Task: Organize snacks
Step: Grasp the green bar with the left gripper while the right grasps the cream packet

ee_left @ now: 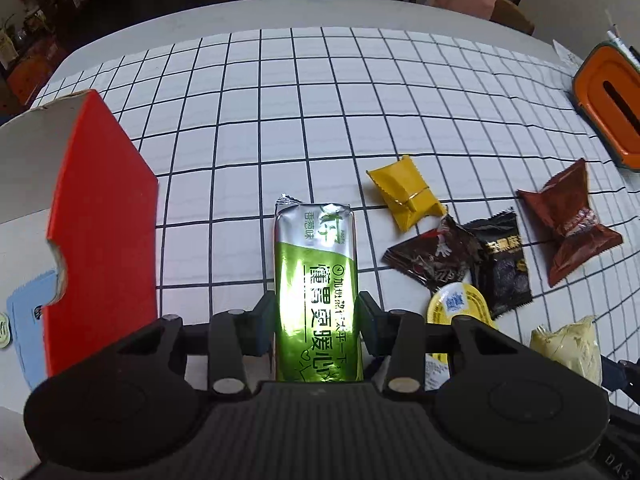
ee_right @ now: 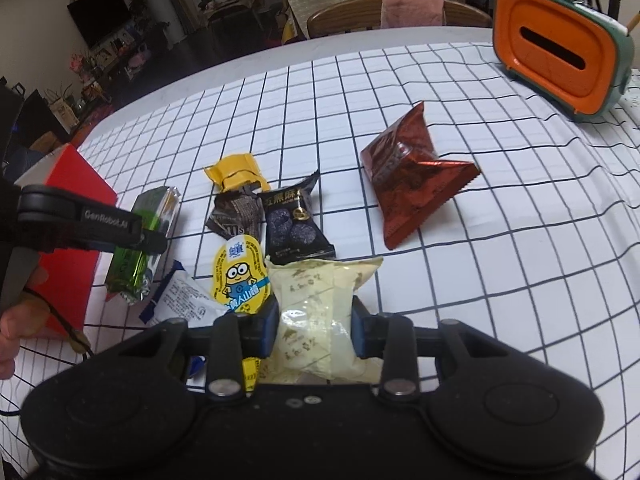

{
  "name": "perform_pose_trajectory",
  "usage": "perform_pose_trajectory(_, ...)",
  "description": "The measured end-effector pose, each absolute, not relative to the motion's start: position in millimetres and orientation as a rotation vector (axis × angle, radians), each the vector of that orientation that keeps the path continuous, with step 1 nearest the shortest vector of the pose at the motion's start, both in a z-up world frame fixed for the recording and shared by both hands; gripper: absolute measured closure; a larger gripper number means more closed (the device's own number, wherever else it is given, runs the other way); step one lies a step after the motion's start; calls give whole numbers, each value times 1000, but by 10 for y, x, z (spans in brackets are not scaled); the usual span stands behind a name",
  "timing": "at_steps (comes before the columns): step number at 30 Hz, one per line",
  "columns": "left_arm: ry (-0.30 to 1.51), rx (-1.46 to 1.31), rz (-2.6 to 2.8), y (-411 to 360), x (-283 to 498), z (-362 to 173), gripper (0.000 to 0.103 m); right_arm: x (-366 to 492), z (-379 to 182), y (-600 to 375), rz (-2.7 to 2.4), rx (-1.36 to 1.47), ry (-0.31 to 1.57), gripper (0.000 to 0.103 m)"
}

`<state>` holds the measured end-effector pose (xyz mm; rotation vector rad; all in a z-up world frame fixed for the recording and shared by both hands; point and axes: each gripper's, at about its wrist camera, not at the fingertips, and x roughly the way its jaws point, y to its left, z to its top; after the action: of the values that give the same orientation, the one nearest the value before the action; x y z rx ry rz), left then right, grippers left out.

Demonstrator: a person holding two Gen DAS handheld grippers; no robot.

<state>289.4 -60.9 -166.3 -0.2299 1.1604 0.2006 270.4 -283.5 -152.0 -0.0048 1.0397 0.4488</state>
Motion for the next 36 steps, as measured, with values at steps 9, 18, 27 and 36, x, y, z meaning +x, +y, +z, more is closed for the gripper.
perform_pose_trajectory(9, 1130, -258, 166, -486, 2551, -1150, 61, 2481, -1171, -2806, 473, 4, 1001, 68)
perform_pose_trajectory(18, 1074, -255, 148, -262, 2188, -721, 61, 2196, -794, -2598, 527, -11, 949, 68)
perform_pose_trajectory(27, 1028, -263, 152, 127, 1864, -493, 61, 1950, -535, -2177, 586, -26, 910, 68)
perform_pose_trajectory(36, 1000, -267, 182, 632, 1607, -382, 61, 1757, -411, -1615, 633, -67, 880, 68)
